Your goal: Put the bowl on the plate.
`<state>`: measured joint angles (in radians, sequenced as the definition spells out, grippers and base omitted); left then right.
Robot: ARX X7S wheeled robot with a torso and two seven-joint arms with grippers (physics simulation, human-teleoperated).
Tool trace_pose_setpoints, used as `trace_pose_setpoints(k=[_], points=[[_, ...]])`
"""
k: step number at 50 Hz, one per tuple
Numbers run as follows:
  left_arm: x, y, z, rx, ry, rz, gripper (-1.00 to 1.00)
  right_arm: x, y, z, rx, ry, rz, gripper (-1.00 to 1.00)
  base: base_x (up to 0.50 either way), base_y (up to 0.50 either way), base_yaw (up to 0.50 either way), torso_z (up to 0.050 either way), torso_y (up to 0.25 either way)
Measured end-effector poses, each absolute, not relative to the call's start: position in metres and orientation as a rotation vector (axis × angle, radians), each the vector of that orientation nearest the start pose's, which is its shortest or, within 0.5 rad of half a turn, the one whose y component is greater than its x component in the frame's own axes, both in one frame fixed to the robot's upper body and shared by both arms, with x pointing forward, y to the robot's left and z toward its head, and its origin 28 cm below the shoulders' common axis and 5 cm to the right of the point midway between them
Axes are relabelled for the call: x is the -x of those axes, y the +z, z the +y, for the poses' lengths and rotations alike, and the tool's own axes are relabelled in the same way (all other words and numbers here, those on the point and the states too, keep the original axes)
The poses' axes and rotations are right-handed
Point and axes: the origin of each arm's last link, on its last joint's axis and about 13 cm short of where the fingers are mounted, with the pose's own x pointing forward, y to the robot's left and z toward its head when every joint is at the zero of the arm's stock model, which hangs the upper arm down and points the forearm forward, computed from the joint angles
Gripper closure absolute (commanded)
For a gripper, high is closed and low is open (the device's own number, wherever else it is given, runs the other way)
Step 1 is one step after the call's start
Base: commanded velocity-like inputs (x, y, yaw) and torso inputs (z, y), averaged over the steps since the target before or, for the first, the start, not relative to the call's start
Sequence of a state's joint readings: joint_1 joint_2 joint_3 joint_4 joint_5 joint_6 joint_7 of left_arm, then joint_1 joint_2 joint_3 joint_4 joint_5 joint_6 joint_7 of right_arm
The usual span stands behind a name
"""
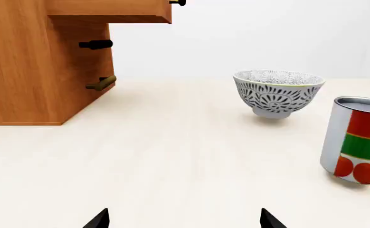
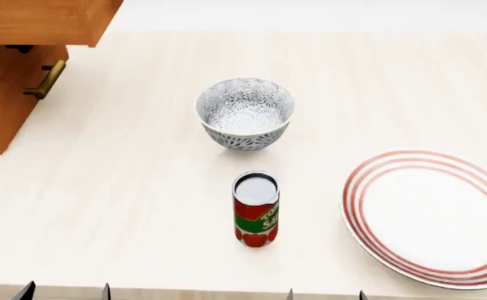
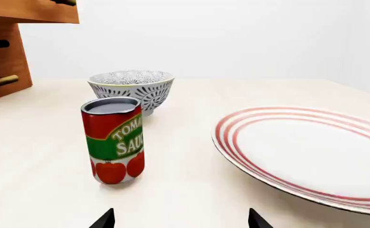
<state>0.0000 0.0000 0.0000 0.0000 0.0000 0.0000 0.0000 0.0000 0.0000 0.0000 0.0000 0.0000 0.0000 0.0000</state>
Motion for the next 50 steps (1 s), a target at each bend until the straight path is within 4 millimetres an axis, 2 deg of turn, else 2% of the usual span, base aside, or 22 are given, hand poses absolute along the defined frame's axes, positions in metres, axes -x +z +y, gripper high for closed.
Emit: trace_pose_setpoints(k=[17,50], points=[[-0.209,0.016,0.207,-0.001,0.001,-0.018,-1.0,-0.21,0.018,-0.099,0.002,-0.012,0.018,-1.0,0.0,0.0,0.0,0.0,0.0],[-0.225,0.04,0.212,-0.018,0.017,-0.085,-1.0,-0.226,0.064,-0.123,0.057,-0.048,-0.024,-1.0,0.0,0.0,0.0,0.0,0.0]])
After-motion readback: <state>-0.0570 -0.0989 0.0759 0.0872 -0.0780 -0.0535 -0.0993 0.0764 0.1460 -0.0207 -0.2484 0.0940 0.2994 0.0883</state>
